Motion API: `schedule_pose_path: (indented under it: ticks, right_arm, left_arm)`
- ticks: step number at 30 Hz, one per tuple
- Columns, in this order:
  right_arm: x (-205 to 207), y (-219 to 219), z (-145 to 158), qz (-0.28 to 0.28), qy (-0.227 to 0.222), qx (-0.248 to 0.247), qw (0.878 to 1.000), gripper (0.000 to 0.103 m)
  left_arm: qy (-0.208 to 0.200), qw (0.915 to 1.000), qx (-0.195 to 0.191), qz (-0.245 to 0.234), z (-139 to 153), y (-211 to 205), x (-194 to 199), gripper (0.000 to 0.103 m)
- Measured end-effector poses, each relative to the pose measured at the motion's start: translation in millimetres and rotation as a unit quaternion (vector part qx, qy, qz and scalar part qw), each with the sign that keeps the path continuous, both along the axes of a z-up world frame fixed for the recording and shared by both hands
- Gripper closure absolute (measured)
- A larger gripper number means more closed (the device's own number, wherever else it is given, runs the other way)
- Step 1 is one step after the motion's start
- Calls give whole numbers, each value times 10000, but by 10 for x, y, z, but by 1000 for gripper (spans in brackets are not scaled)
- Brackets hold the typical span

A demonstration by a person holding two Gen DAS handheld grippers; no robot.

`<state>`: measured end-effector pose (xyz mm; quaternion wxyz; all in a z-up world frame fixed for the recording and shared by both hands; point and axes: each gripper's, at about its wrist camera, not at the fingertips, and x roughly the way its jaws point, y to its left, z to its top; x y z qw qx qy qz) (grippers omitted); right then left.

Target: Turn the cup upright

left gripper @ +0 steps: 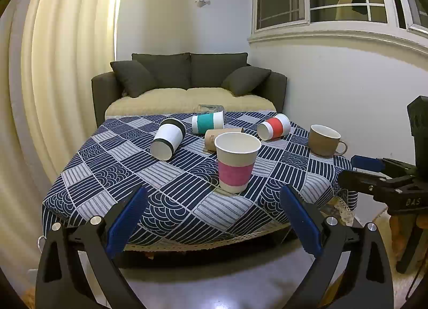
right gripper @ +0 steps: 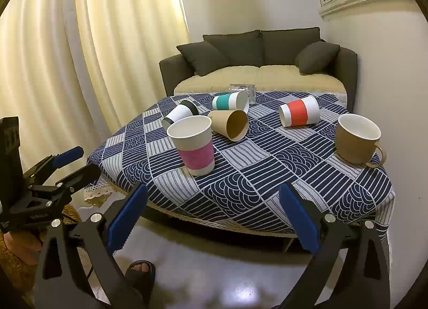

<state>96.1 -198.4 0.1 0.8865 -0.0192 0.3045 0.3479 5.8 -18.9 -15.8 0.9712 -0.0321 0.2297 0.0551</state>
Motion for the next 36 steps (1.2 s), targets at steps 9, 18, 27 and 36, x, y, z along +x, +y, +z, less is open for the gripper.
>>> schedule_pose_path:
  ticks: [9, 18, 27, 36]
  right_arm:
    - [6, 9, -4, -2, -6, -6, 10000, 6]
    - [19, 9, -3, 6, -54, 15, 10000, 5]
    - [19, 15, -18, 11, -61, -7, 10000, 5]
    - [11, 20, -27, 17, -46, -42, 10000, 5]
  left_arm:
    - [-34, 10000, 8, -60, 14, -32, -6, 7]
    - [-110, 9999, -2, -63, 34, -25, -30, 7]
    - [-130, 9999, -11, -33, 49, -3, -44, 7]
    - [-120, 9999, -9, -15, 54, 4, -38, 7]
